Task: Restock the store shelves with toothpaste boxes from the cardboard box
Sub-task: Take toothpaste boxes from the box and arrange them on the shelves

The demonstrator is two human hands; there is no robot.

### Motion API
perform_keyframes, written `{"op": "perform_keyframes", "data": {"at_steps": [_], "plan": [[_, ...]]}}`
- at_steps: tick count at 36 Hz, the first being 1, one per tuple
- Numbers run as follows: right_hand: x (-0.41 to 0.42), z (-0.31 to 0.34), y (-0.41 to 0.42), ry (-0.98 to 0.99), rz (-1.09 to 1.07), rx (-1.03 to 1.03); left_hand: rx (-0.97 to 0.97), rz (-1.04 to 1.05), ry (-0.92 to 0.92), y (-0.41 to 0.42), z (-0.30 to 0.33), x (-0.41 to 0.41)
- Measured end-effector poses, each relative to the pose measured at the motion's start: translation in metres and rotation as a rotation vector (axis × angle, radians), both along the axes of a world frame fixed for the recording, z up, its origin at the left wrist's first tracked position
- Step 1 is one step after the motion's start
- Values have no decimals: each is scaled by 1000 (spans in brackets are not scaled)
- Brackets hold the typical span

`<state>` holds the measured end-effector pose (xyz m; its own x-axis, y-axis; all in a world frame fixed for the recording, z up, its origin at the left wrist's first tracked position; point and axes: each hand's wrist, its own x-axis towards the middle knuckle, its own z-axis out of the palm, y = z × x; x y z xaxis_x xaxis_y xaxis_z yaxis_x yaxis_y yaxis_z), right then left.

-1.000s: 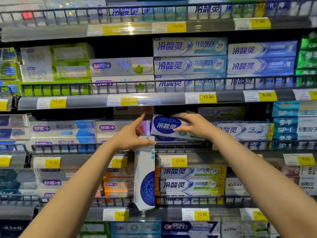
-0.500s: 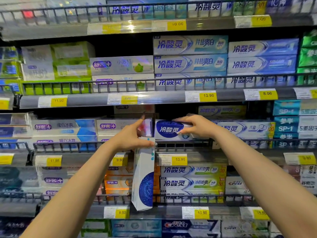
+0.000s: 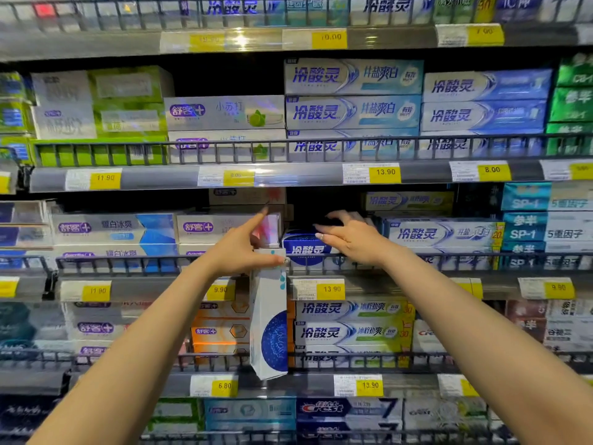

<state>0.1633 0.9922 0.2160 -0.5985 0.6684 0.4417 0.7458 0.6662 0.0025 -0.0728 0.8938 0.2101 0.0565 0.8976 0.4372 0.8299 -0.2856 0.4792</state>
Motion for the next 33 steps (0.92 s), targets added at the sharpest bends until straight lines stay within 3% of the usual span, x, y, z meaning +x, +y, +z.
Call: {"op": "perform_keyframes", "data": {"at_steps": [5, 10, 13, 17, 19, 23, 27, 33], "plan": [[15, -15, -21, 286, 147, 52, 85, -58, -217, -10, -16, -9], [13, -32, -54, 274, 228, -35, 159, -126, -498, -11, -15, 9], [11, -39, -75, 286, 236, -171, 212, -78, -533, -9, -12, 29], [12, -53, -90, 99, 82, -165, 239, 2, -528, -10, -4, 46], [17, -53, -90, 208, 87, -230, 246, 55, -443, -11, -1, 51], [42, -41, -88, 474, 113, -326, 88, -11, -559, -15, -1, 47], [62, -21, -90, 679, 172, -516, -70, -118, -483, -21, -7, 37], [71, -7, -87, 742, 163, -530, -173, -277, -603, -35, -15, 40]]}}
